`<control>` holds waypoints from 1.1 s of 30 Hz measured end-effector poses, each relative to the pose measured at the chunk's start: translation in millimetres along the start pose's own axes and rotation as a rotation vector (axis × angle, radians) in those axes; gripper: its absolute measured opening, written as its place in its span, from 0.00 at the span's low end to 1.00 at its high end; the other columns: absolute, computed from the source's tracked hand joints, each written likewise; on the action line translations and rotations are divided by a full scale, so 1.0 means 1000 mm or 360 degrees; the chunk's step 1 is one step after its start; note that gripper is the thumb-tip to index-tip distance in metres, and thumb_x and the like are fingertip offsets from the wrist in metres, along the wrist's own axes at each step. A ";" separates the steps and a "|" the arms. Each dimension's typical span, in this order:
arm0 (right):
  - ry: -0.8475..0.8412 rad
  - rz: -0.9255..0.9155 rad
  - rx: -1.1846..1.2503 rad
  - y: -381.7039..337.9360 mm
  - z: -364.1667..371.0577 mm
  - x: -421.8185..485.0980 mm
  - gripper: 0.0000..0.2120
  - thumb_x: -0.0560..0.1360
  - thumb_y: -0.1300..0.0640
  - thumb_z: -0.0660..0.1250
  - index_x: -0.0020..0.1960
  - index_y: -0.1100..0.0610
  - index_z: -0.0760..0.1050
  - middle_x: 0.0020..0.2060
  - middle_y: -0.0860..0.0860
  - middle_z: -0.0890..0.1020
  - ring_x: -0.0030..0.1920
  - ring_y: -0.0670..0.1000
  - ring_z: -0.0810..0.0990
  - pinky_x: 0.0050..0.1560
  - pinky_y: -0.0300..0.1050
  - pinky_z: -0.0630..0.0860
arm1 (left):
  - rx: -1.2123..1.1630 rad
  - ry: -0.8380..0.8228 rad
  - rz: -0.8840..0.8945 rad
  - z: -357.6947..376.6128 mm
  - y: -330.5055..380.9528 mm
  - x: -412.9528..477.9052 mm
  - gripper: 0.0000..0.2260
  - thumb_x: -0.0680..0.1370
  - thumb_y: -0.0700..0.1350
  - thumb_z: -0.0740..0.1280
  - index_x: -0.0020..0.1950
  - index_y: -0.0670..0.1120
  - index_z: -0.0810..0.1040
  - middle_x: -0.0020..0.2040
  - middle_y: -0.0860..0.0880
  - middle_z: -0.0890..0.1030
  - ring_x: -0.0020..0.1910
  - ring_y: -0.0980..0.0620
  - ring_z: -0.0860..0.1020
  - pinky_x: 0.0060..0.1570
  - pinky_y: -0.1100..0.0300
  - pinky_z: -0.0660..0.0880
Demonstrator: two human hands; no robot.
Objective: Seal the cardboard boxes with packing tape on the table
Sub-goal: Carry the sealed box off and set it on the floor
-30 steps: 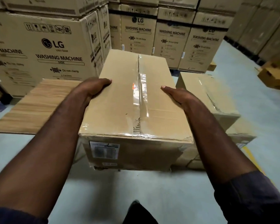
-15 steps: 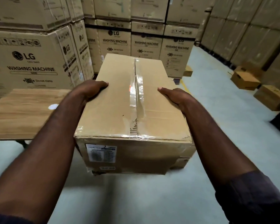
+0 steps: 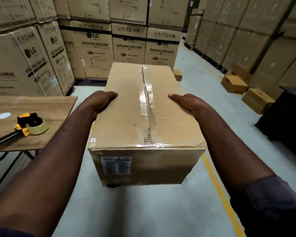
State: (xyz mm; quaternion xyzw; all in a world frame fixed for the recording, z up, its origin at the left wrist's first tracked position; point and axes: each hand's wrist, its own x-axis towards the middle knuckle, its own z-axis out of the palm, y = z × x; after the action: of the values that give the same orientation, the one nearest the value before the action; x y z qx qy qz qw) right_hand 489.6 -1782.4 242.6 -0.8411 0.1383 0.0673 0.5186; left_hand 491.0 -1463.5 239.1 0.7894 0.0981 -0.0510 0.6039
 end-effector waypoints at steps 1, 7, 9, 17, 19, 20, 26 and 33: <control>0.0001 0.0017 0.0014 0.007 -0.011 0.002 0.27 0.73 0.39 0.74 0.59 0.60 0.80 0.44 0.53 0.86 0.38 0.52 0.84 0.36 0.41 0.78 | -0.0011 -0.0022 -0.0004 0.014 0.001 0.003 0.11 0.81 0.49 0.66 0.58 0.43 0.78 0.42 0.47 0.83 0.34 0.51 0.82 0.31 0.61 0.74; 0.0052 0.0060 0.0031 0.047 -0.080 0.043 0.27 0.74 0.39 0.73 0.59 0.61 0.79 0.42 0.53 0.85 0.33 0.50 0.84 0.29 0.38 0.75 | -0.0049 -0.0106 0.0025 0.099 0.016 0.038 0.20 0.79 0.50 0.68 0.66 0.40 0.76 0.55 0.43 0.83 0.46 0.45 0.83 0.39 0.57 0.77; 0.0077 0.0067 0.0027 0.057 -0.100 0.065 0.27 0.74 0.39 0.73 0.59 0.62 0.80 0.41 0.53 0.85 0.31 0.50 0.84 0.27 0.37 0.75 | -0.0057 -0.0145 0.0029 0.128 0.020 0.057 0.20 0.79 0.50 0.68 0.66 0.40 0.76 0.55 0.43 0.83 0.44 0.47 0.83 0.37 0.59 0.76; 0.0052 0.0075 0.0122 0.082 -0.157 0.170 0.26 0.74 0.40 0.74 0.60 0.60 0.80 0.44 0.53 0.86 0.36 0.51 0.86 0.32 0.40 0.78 | -0.0087 -0.0224 0.0020 0.213 0.037 0.144 0.17 0.81 0.49 0.67 0.65 0.40 0.75 0.49 0.46 0.83 0.43 0.49 0.82 0.35 0.59 0.75; 0.0046 0.0060 0.0172 0.084 -0.165 0.197 0.23 0.75 0.42 0.73 0.58 0.59 0.80 0.42 0.53 0.86 0.33 0.49 0.85 0.29 0.38 0.77 | -0.0095 -0.0240 0.0021 0.228 0.042 0.166 0.16 0.81 0.49 0.66 0.65 0.41 0.75 0.51 0.45 0.83 0.44 0.49 0.82 0.37 0.58 0.76; 0.0045 0.0042 0.0198 0.086 -0.166 0.210 0.22 0.75 0.42 0.73 0.58 0.59 0.80 0.41 0.52 0.86 0.33 0.49 0.85 0.29 0.38 0.77 | -0.0083 -0.0246 0.0017 0.233 0.044 0.174 0.15 0.81 0.48 0.66 0.64 0.41 0.76 0.51 0.45 0.83 0.44 0.49 0.83 0.36 0.59 0.77; 0.0007 0.0057 0.0277 0.102 -0.170 0.279 0.21 0.76 0.44 0.73 0.60 0.59 0.80 0.39 0.50 0.86 0.32 0.46 0.85 0.27 0.35 0.76 | -0.0123 -0.0257 -0.0013 0.260 0.044 0.230 0.04 0.83 0.45 0.64 0.54 0.47 0.76 0.45 0.49 0.83 0.30 0.59 0.82 0.25 0.66 0.75; -0.0143 0.0043 0.0379 0.116 -0.152 0.377 0.16 0.76 0.45 0.73 0.57 0.55 0.79 0.45 0.49 0.86 0.43 0.50 0.85 0.36 0.40 0.79 | -0.0131 -0.0131 -0.0055 0.277 0.022 0.307 0.10 0.83 0.45 0.66 0.60 0.41 0.79 0.50 0.44 0.85 0.40 0.52 0.84 0.35 0.61 0.80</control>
State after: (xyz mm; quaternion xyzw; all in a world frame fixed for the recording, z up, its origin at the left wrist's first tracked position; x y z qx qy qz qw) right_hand 808.7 -2028.0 115.1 -0.7678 0.1333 0.0951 0.6195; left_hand 806.1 -1707.7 125.4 0.7593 0.0887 -0.0898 0.6384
